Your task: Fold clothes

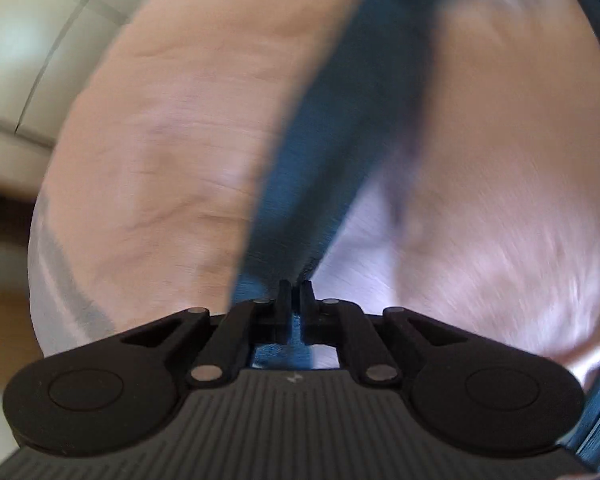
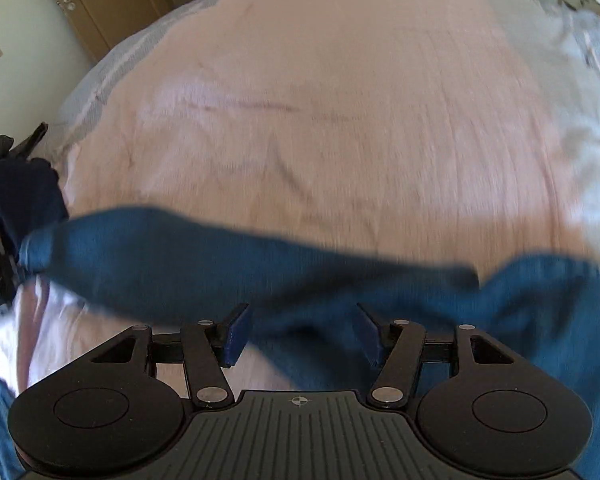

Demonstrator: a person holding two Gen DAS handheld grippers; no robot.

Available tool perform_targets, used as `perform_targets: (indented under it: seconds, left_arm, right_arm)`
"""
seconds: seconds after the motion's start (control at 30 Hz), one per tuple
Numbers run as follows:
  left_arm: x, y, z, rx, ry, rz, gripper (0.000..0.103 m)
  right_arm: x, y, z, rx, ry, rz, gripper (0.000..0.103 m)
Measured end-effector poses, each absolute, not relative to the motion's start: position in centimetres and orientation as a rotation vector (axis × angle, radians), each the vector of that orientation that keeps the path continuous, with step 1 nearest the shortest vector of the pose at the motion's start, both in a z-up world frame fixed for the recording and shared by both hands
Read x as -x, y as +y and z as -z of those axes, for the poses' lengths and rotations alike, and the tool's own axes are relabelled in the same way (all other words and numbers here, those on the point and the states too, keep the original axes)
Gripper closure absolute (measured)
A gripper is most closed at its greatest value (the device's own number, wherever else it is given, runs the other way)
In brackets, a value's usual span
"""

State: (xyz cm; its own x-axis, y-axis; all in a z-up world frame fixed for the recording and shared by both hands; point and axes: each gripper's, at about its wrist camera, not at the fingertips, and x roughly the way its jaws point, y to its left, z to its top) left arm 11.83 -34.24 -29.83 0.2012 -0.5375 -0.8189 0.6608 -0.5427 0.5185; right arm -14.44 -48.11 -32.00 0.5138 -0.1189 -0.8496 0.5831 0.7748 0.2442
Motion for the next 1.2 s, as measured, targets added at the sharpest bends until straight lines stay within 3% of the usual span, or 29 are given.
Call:
perform_targets:
  seconds: [0.2, 0.33, 0.43, 0.53, 0.67, 0.77, 0.8, 0.83, 0.87, 1.03, 1.2]
  left_arm:
    - [-15.8, -46.8, 25.5, -1.254, 0.043, 1.345, 0.098]
    - [-18.5, -50.6, 25.3, -1.166, 0.148, 1.238, 0.080]
    - [-17.4, -47.7, 27.9, -1.306, 0.049, 1.312, 0.067]
    - [-14.9, -43.0, 33.5, -1.607, -0.178, 1.450, 0.058]
    - [-13.4, -39.8, 41.1, -1.878, -0.502, 1.464, 0.056]
    - [-13.4, -41.7, 44.5, -1.879, -0.576, 1.357, 0.058]
    - [-13.3, -41.9, 44.6, -1.873, -0.572, 1.338, 0.069]
    - [-13.2, -41.0, 43.7, -1.877, -0.546, 1.337, 0.089]
    - [-13.0, -40.1, 42.9, -1.881, -0.519, 1.336, 0.096]
    - [-12.3, -35.5, 38.7, -1.900, -0.386, 1.330, 0.100]
    - [-11.5, -30.9, 34.5, -1.914, -0.252, 1.321, 0.100]
  right_arm:
    - [16.2, -46.9, 32.4, -0.604, 0.959, 0.473, 0.044]
    - [16.2, -46.7, 32.0, -0.575, 0.961, 0.456, 0.044]
    - [16.0, -45.8, 32.0, -0.503, 0.983, 0.422, 0.044]
    - [15.7, -44.9, 33.1, -0.420, 1.039, 0.415, 0.044]
    - [15.6, -44.0, 34.8, -0.344, 1.108, 0.416, 0.044]
    - [15.8, -43.5, 35.5, -0.272, 1.131, 0.408, 0.044]
    - [15.8, -43.3, 35.7, -0.234, 1.142, 0.408, 0.044]
    - [15.8, -43.1, 36.0, -0.190, 1.154, 0.407, 0.044]
    - [15.8, -42.9, 36.3, -0.141, 1.167, 0.405, 0.044]
    - [15.8, -42.1, 38.3, 0.084, 1.241, 0.336, 0.044]
    - [16.3, -40.5, 35.7, 0.114, 1.232, 0.223, 0.049]
